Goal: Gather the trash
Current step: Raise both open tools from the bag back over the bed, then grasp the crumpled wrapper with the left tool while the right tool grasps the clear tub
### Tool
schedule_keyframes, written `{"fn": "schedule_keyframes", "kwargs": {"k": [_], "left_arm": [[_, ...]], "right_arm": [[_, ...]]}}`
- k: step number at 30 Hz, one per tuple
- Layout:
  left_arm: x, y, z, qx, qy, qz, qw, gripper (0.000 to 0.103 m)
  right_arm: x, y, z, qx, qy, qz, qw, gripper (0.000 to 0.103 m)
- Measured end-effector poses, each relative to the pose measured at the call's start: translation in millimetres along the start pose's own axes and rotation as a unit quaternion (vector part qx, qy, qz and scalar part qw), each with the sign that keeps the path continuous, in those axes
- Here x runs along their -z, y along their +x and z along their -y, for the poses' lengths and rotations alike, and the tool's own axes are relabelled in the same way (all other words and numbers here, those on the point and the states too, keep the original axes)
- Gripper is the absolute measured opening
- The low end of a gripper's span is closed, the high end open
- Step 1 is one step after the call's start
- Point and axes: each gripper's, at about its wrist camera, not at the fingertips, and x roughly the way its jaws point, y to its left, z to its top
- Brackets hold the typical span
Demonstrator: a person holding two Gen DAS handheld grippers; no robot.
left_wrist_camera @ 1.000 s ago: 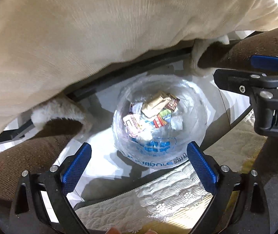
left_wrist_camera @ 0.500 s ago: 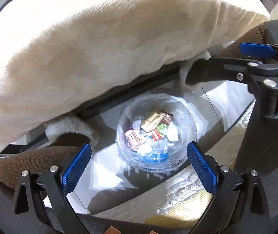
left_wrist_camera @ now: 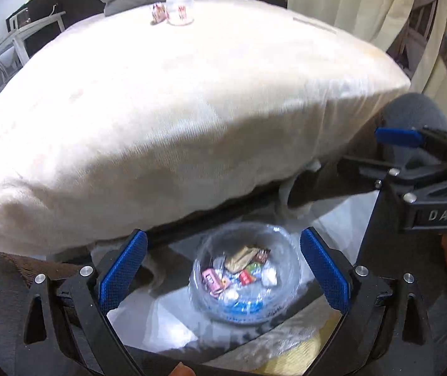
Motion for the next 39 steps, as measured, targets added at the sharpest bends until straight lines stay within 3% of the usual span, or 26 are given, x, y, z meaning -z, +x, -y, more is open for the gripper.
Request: {"fn": "schedule_keyframes", "kwargs": {"k": [7, 14, 23, 39], "left_arm": [[-22, -11, -10, 0.031, -0.016, 0.045, 0.9984, 0.097], [-55, -6, -35, 0.028, -0.027, 0.073, 0.9966, 0.097], [-110, 9, -79, 0.007, -0.025, 0.119, 0.9926, 0.097], [-204, 55, -146, 0.009, -0.024, 0.144, 0.9892, 0.097]], "right_arm": [[-21, -2, 1, 0.005, -0.021, 0.015, 1.000, 0.093], [-58, 14, 10, 0.028, -0.045, 0.038, 0.998, 0.093], [-123, 43, 26, 0.003, -0.056, 0.082, 0.995, 0.093], [-249, 106, 41, -0.056, -0.043, 0.117, 0.991, 0.093]]}}
